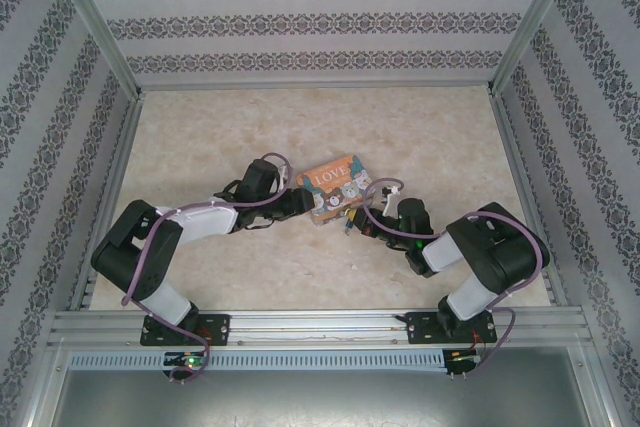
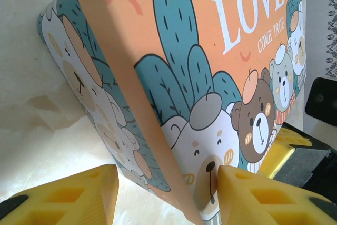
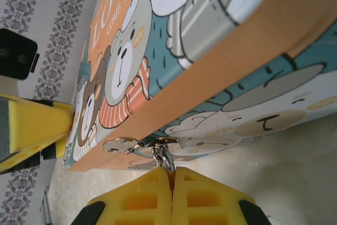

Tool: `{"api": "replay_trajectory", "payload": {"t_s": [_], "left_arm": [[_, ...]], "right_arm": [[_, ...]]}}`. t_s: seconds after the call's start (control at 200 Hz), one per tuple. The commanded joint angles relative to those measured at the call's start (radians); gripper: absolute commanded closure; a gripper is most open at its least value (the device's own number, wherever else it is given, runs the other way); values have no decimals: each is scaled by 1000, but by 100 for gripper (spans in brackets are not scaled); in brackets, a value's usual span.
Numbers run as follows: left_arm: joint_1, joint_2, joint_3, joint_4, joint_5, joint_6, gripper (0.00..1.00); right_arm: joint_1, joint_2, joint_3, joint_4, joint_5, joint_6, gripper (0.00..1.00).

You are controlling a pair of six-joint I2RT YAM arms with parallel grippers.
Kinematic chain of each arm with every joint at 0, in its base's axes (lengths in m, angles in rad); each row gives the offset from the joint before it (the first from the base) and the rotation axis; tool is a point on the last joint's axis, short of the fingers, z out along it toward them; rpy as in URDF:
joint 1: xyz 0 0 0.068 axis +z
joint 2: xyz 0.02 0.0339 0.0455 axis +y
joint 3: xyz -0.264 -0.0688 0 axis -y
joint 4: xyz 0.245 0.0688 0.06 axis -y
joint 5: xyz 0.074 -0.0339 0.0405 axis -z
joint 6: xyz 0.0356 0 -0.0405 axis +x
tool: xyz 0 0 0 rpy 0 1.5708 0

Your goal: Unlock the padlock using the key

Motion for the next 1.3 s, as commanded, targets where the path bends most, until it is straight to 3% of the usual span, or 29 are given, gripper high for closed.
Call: {"api": "replay_trajectory", "payload": {"t_s": [0.0,0.37,1.294], "left_arm": [[-11,-4,-35,-39,-22,-8,49],[-17,21,-47,-11,-31,-16,49],[-19,40,-60,22,-27,-26,48]], "right_arm": [[18,-39,-1,68,85,52,100],[86,8,38,83,230,147,100],[120,42,88,101,381,237,100]]}}
